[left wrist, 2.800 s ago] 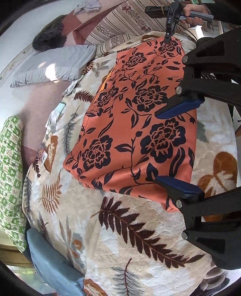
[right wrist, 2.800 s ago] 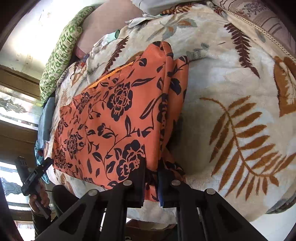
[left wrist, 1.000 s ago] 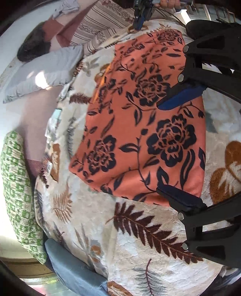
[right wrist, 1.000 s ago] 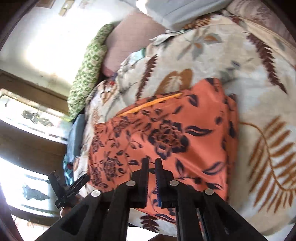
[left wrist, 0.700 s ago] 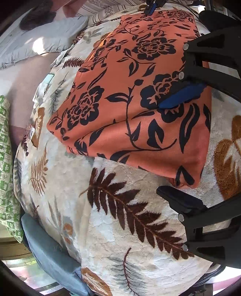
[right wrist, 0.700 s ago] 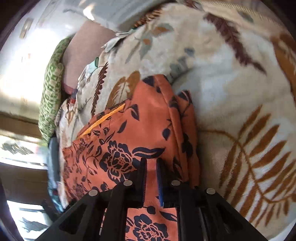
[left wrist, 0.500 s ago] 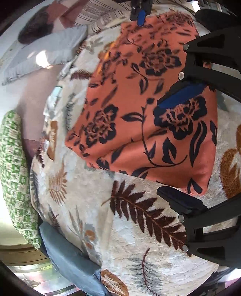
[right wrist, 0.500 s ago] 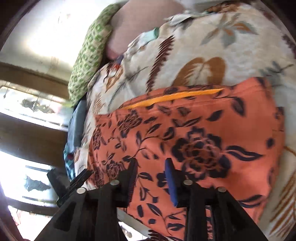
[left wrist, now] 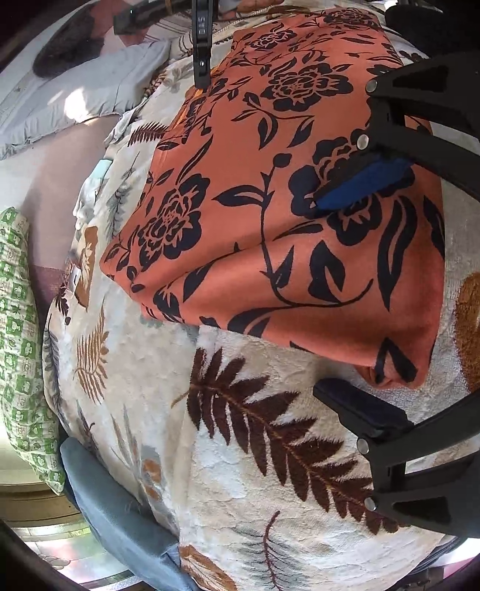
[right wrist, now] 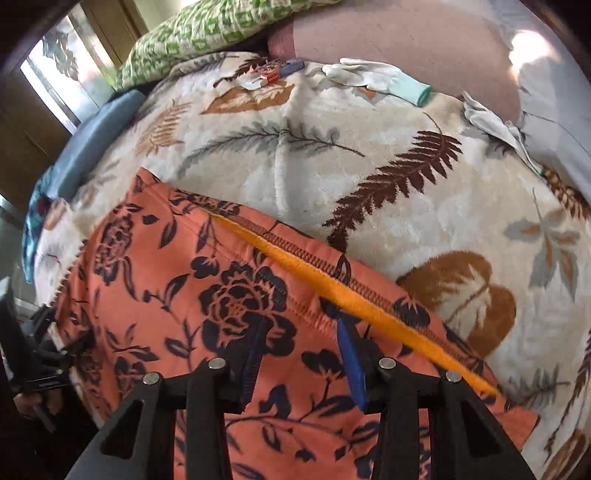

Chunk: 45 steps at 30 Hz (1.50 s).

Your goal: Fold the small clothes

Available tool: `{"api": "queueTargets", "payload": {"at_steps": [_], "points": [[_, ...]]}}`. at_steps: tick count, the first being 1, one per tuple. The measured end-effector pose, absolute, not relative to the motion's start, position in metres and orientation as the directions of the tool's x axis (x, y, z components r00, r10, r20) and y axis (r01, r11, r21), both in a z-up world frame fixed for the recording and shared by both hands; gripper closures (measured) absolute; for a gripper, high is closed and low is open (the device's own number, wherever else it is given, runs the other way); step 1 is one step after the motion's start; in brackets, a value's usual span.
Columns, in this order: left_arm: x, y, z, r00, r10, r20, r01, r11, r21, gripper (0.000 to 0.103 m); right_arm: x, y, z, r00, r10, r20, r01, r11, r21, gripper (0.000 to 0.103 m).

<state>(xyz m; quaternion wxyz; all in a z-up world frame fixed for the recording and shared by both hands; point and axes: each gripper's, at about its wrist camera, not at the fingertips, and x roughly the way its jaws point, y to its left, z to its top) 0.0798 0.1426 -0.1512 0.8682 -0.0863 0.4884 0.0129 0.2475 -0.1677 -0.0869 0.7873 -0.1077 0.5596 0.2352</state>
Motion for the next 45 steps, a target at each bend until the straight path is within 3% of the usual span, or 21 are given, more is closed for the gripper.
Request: {"api": "queueTargets", "payload": {"at_steps": [5, 6, 8, 12, 16, 18, 20, 24, 25, 29, 36, 40, 42, 43, 44, 45], "points": [[0.077, 0.142, -0.152, 0.541, -0.056, -0.839, -0.100, 0.987, -0.130, 0.008, 0.249, -0.181, -0.115, 0.219, 0.284, -0.934, -0.487, 0.861, 0.147, 0.062], [0.077, 0.142, -0.151, 0.542, -0.055, -0.838, -0.098, 0.987, -0.129, 0.008, 0.249, -0.182, -0.116, 0.212, 0.280, -0.936, -0.483, 0.863, 0.149, 0.065], [0.076, 0.142, -0.151, 0.545, -0.057, -0.836, -0.097, 0.987, -0.130, 0.008, 0.251, -0.183, -0.115, 0.206, 0.264, -0.942, -0.479, 0.867, 0.139, 0.082], [0.077, 0.142, -0.151, 0.548, -0.058, -0.835, -0.094, 0.987, -0.131, 0.008, 0.250, -0.180, -0.108, 0.232, 0.229, -0.945, -0.496, 0.864, 0.088, 0.093], [0.077, 0.142, -0.151, 0.549, -0.059, -0.834, -0.094, 0.987, -0.132, 0.008, 0.248, -0.171, -0.099, 0.255, 0.244, -0.935, -0.531, 0.844, 0.076, 0.091], [0.077, 0.142, -0.151, 0.549, -0.059, -0.834, -0.094, 0.987, -0.132, 0.008, 0.247, -0.163, -0.093, 0.262, 0.258, -0.930, -0.565, 0.822, 0.068, 0.085], [0.077, 0.142, -0.151, 0.550, -0.059, -0.833, -0.095, 0.987, -0.132, 0.008, 0.250, -0.157, -0.092, 0.265, 0.269, -0.926, -0.585, 0.808, 0.067, 0.072], [0.077, 0.142, -0.151, 0.550, -0.061, -0.833, -0.095, 0.986, -0.135, 0.007, 0.260, -0.149, -0.120, 0.219, 0.210, -0.953, -0.581, 0.813, 0.046, 0.069], [0.077, 0.142, -0.151, 0.550, -0.062, -0.833, -0.095, 0.986, -0.136, 0.007, 0.261, -0.151, -0.124, 0.205, 0.218, -0.954, -0.570, 0.819, 0.065, 0.070], [0.078, 0.142, -0.151, 0.552, -0.059, -0.832, -0.094, 0.987, -0.132, 0.007, 0.258, -0.151, -0.111, 0.255, 0.198, -0.947, -0.564, 0.825, 0.021, 0.099], [0.079, 0.142, -0.152, 0.554, -0.062, -0.830, -0.091, 0.987, -0.134, 0.007, 0.261, -0.146, -0.083, 0.361, 0.162, -0.918, -0.562, 0.824, -0.076, 0.101], [0.079, 0.143, -0.152, 0.555, -0.064, -0.829, -0.089, 0.987, -0.136, 0.006, 0.266, -0.149, -0.086, 0.295, 0.263, -0.919, -0.565, 0.823, 0.054, 0.095], [0.079, 0.142, -0.152, 0.556, -0.062, -0.829, -0.089, 0.987, -0.134, 0.006, 0.262, -0.148, -0.089, 0.273, 0.291, -0.917, -0.578, 0.811, 0.086, 0.074], [0.080, 0.142, -0.152, 0.556, -0.062, -0.829, -0.091, 0.987, -0.135, 0.006, 0.261, -0.146, -0.094, 0.264, 0.278, -0.924, -0.580, 0.811, 0.078, 0.051], [0.080, 0.142, -0.152, 0.556, -0.062, -0.829, -0.091, 0.987, -0.135, 0.006, 0.262, -0.145, -0.101, 0.241, 0.263, -0.934, -0.574, 0.815, 0.081, 0.036], [0.080, 0.142, -0.152, 0.556, -0.062, -0.829, -0.090, 0.987, -0.134, 0.005, 0.261, -0.145, -0.109, 0.222, 0.260, -0.940, -0.571, 0.816, 0.091, 0.036]]}}
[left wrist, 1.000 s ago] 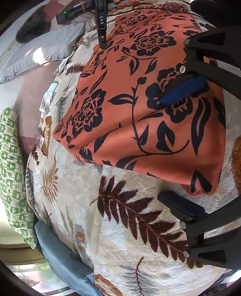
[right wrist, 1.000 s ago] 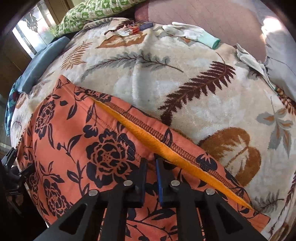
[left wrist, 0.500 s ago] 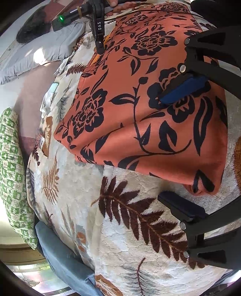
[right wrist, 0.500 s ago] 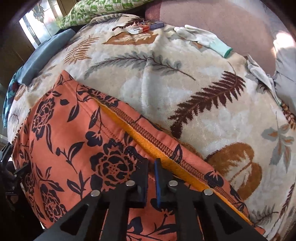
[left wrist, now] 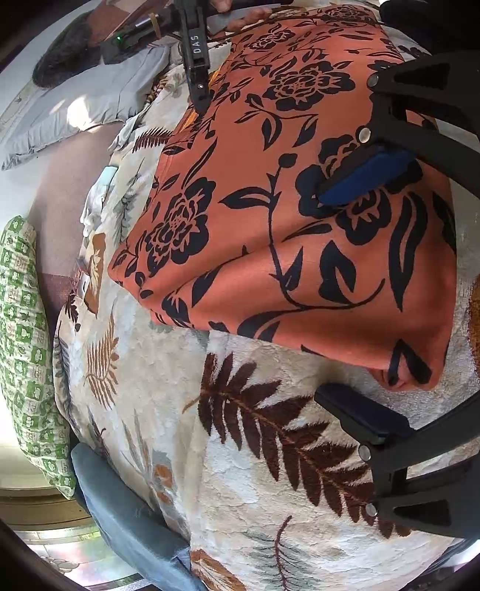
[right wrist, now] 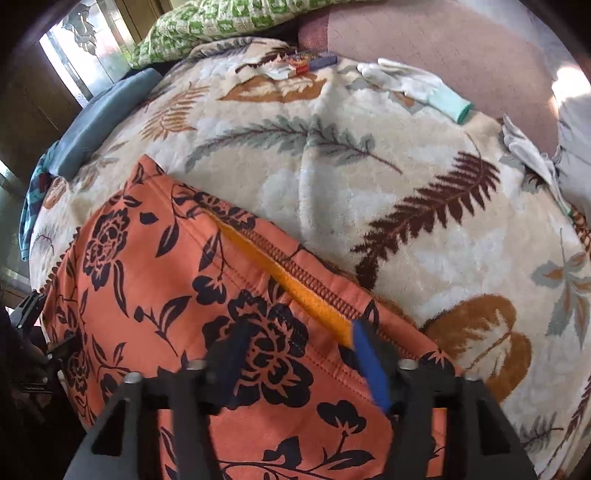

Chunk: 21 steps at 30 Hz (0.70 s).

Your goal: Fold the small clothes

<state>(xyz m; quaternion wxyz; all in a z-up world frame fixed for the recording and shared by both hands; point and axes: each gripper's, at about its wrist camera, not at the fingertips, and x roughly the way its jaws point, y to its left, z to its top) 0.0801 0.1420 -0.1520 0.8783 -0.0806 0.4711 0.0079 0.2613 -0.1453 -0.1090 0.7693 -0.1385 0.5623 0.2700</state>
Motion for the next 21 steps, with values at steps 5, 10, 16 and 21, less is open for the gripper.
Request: {"api": "queueTargets", "payload": {"at_steps": [5, 10, 16, 21], "points": [[0.081, 0.141, -0.153, 0.559, -0.058, -0.827, -0.089, 0.988, -0.129, 0.005, 0.263, -0.153, -0.120, 0.356, 0.129, -0.925, -0.441, 0.896, -0.045, 0.048], [0.079, 0.142, -0.151, 0.565, -0.057, -0.823, -0.093, 0.987, -0.132, 0.005, 0.230, -0.203, -0.075, 0.471, 0.201, -0.859, -0.256, 0.963, 0.085, 0.044], [0.068, 0.142, -0.124, 0.608, -0.015, -0.794, -0.154, 0.979, -0.136, 0.006, 0.132, -0.353, -0.040, 0.530, 0.287, -0.798, 0.134, 0.901, 0.414, 0.033], [0.064, 0.098, -0.090, 0.646, -0.067, -0.760, -0.057, 0.989, -0.136, 0.006, 0.026, -0.409, -0.063, 0.515, 0.410, -0.753, 0.275, 0.753, 0.598, 0.033]]}}
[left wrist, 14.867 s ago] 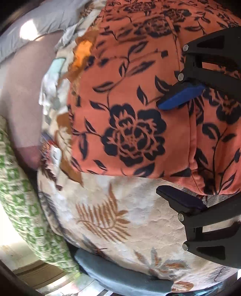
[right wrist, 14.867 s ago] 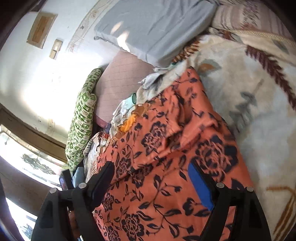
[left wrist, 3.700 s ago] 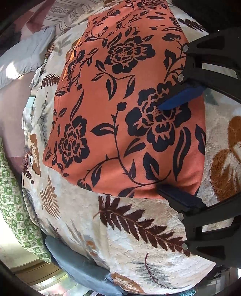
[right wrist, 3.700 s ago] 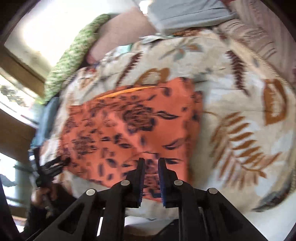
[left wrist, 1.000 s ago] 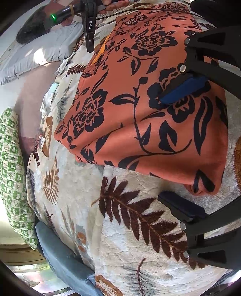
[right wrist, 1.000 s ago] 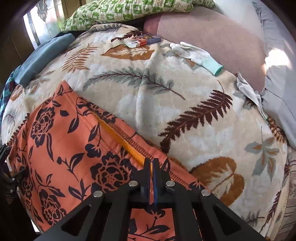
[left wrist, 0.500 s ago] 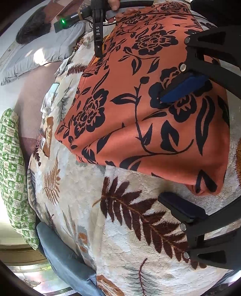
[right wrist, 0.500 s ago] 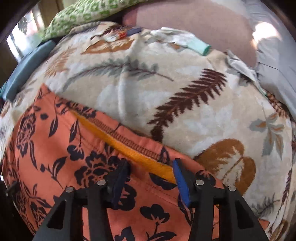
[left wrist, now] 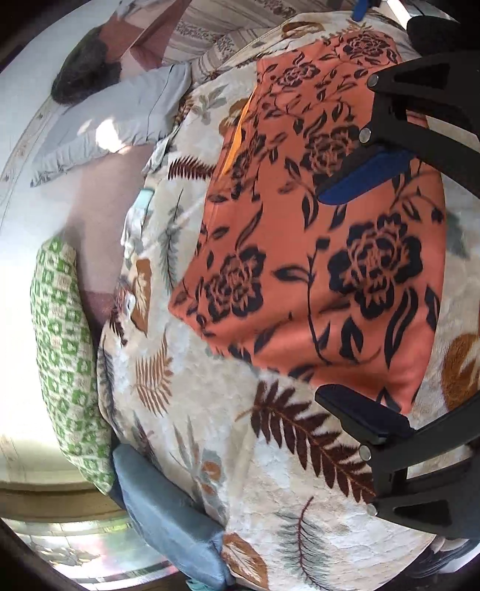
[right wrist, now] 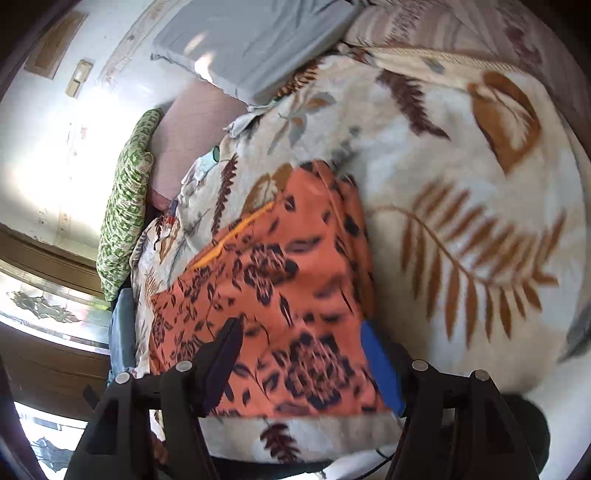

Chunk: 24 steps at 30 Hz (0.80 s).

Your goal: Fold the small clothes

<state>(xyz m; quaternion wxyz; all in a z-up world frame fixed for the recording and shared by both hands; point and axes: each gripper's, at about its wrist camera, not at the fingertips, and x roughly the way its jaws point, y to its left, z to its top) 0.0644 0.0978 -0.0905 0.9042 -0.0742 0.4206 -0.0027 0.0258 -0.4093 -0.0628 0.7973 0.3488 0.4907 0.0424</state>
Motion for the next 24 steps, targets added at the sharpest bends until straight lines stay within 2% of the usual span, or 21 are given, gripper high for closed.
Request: {"api": "queueTargets", "payload": {"at_steps": [4, 10, 24], "points": [[0.064, 0.046, -0.079, 0.639, -0.089, -0.764, 0.029, 0.995, -0.092, 0.006, -0.016, -0.404, -0.106, 0.491, 0.529, -0.692, 0.332, 0.621, 0.710, 0.033], [0.055, 0.010, -0.072, 0.617, -0.020, -0.787, 0.006, 1.000, -0.021, 0.006, -0.006, -0.395, -0.151, 0.504, 0.572, -0.647, 0.408, 0.502, 0.763, 0.033], [0.052, 0.017, -0.075, 0.591, -0.005, -0.806, -0.019, 1.000, -0.021, 0.005, 0.007, -0.406, -0.155, 0.564, 0.536, -0.629, 0.441, 0.449, 0.777, 0.033]]}}
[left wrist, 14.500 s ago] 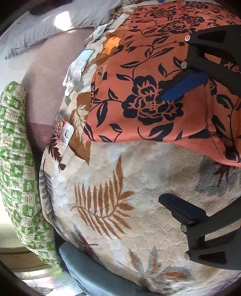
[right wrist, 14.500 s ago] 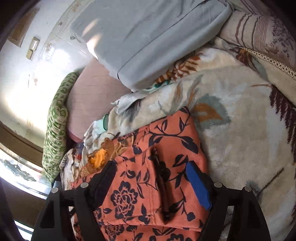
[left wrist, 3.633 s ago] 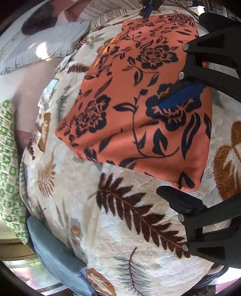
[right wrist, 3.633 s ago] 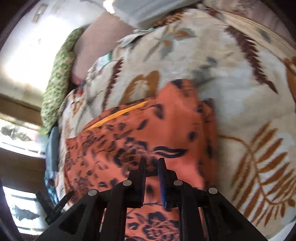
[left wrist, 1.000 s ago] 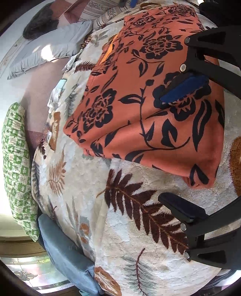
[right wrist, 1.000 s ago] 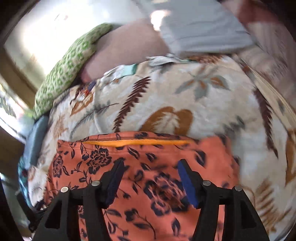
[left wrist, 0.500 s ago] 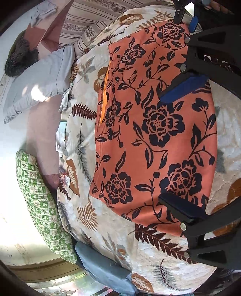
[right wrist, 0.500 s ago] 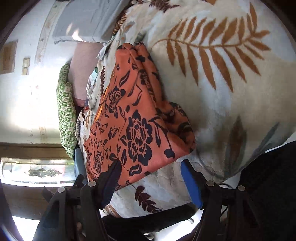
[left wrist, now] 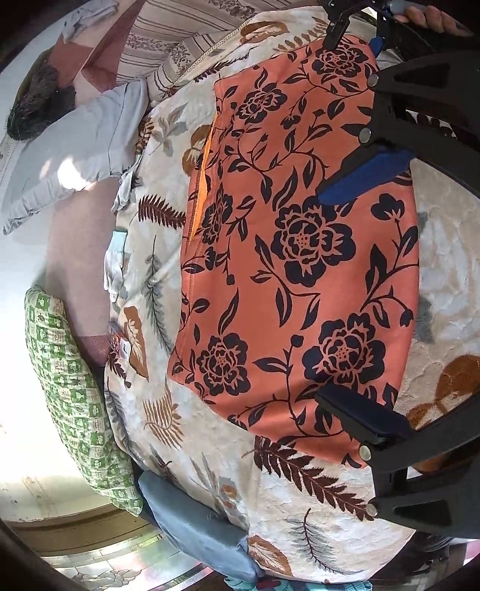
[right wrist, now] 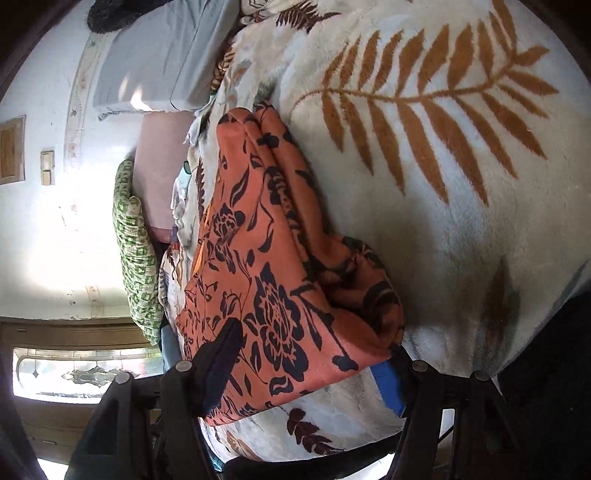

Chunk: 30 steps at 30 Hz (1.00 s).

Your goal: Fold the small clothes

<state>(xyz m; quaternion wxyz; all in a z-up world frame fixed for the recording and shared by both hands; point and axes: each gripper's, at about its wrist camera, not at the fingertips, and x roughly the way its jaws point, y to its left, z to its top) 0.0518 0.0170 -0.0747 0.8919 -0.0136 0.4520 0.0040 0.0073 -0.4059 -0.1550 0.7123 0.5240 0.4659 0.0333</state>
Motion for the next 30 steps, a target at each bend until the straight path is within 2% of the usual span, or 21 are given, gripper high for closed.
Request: {"api": "queueTargets", "payload": {"at_steps": [8, 11, 13, 16, 19, 21, 22, 23, 24, 26, 27, 30], "points": [[0.068, -0.018, -0.099, 0.550, -0.105, -0.828, 0.098, 0.993, -0.061, 0.005, 0.014, -0.405, -0.150, 0.561, 0.499, -0.660, 0.432, 0.504, 0.748, 0.033], [0.082, -0.041, -0.145, 0.423, -0.017, -0.906, 0.162, 0.985, 0.058, 0.005, 0.017, -0.404, -0.150, 0.566, 0.496, -0.658, 0.427, 0.507, 0.749, 0.032], [0.077, -0.048, -0.144, 0.475, 0.008, -0.880, 0.186, 0.976, 0.110, 0.003, 0.021, -0.401, -0.145, 0.556, 0.481, -0.678, 0.410, 0.551, 0.727, 0.032], [0.070, -0.041, -0.119, 0.516, -0.050, -0.855, 0.172, 0.984, 0.046, 0.004, 0.025, -0.399, -0.143, 0.544, 0.454, -0.706, 0.416, 0.585, 0.697, 0.033], [0.066, -0.032, -0.107, 0.583, -0.048, -0.811, 0.136, 0.990, 0.039, 0.004, 0.028, -0.394, -0.141, 0.540, 0.429, -0.724, 0.420, 0.608, 0.674, 0.032], [0.081, -0.038, -0.144, 0.442, -0.019, -0.897, 0.190, 0.979, 0.073, 0.004, 0.030, -0.391, -0.140, 0.536, 0.411, -0.737, 0.423, 0.625, 0.656, 0.032], [0.081, -0.040, -0.155, 0.455, -0.003, -0.890, 0.203, 0.974, 0.101, 0.000, 0.031, -0.388, -0.138, 0.534, 0.396, -0.747, 0.417, 0.645, 0.640, 0.042], [0.078, -0.042, -0.151, 0.487, 0.002, -0.874, 0.209, 0.971, 0.119, 0.000, 0.033, -0.385, -0.133, 0.535, 0.375, -0.757, 0.399, 0.678, 0.618, 0.077], [0.078, -0.041, -0.146, 0.480, 0.000, -0.878, 0.205, 0.972, 0.112, 0.001, 0.035, -0.382, -0.128, 0.534, 0.358, -0.766, 0.381, 0.708, 0.595, 0.083], [0.077, -0.034, -0.133, 0.474, -0.068, -0.878, 0.200, 0.979, 0.032, 0.011, 0.039, -0.374, -0.113, 0.542, 0.329, -0.773, 0.346, 0.751, 0.562, 0.088], [0.076, -0.026, -0.126, 0.484, -0.098, -0.870, 0.190, 0.982, -0.005, 0.021, 0.041, -0.366, -0.101, 0.550, 0.308, -0.777, 0.315, 0.785, 0.534, 0.088], [0.067, 0.014, -0.101, 0.531, -0.158, -0.832, 0.098, 0.987, -0.125, 0.024, 0.050, -0.333, -0.058, 0.597, 0.287, -0.749, 0.207, 0.847, 0.490, 0.088]]}}
